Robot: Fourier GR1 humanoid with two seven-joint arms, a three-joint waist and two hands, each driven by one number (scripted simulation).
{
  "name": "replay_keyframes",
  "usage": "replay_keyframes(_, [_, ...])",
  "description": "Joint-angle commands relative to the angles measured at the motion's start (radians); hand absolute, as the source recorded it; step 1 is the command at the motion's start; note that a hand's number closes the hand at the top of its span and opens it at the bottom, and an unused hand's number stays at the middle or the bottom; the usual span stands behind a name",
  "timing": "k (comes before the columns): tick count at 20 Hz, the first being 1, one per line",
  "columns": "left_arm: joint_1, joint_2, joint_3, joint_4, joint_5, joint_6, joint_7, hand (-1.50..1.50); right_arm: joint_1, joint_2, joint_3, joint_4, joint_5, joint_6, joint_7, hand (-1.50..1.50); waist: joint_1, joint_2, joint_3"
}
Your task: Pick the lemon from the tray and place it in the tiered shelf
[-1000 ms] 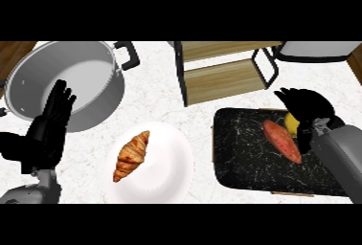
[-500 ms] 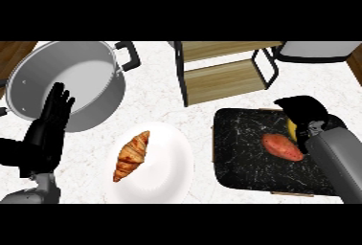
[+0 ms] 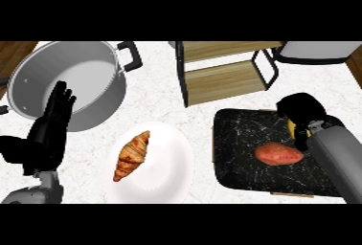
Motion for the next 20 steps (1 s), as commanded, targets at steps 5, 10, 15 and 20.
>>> replay_keyframes(5, [0.035,0.005,0.007,-0.02,0.0,-0.002,0.024,0.0,0.159,0.341,0.006,-0.199,-0.062,-0.098,0.199,1.5,-0.023,-0.002,0.006])
replay_keyframes(10, [0.013,0.001,-0.001,-0.013,-0.009,0.004,0.032,0.0,0.18,0.495,0.01,-0.292,-0.123,-0.09,0.281,1.5,-0.017,0.003,0.006])
replay_keyframes(15, [0.037,-0.007,0.003,-0.01,0.005,-0.006,0.025,0.0,0.253,0.502,0.082,-0.59,-0.231,-0.064,0.405,1.5,-0.024,-0.002,0.005])
replay_keyframes(20, [0.035,0.01,0.019,-0.014,0.022,-0.024,0.031,0.0,0.203,0.504,0.073,-0.849,-0.385,-0.172,0.582,1.5,-0.022,-0.004,0.005])
